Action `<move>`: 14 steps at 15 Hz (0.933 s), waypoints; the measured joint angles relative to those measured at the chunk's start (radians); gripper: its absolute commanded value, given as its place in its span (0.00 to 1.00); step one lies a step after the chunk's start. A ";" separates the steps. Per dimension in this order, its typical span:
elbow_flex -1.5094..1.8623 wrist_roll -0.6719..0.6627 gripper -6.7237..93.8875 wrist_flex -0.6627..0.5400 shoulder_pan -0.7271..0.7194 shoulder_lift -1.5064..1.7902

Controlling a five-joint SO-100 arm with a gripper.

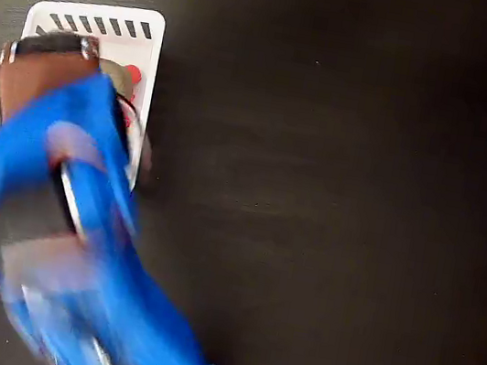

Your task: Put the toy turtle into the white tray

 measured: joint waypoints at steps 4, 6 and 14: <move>0.408 -0.095 0.07 -0.097 0.192 0.531; 0.816 -0.138 0.07 -0.198 0.293 0.785; 1.911 -0.170 0.07 -0.377 0.284 1.465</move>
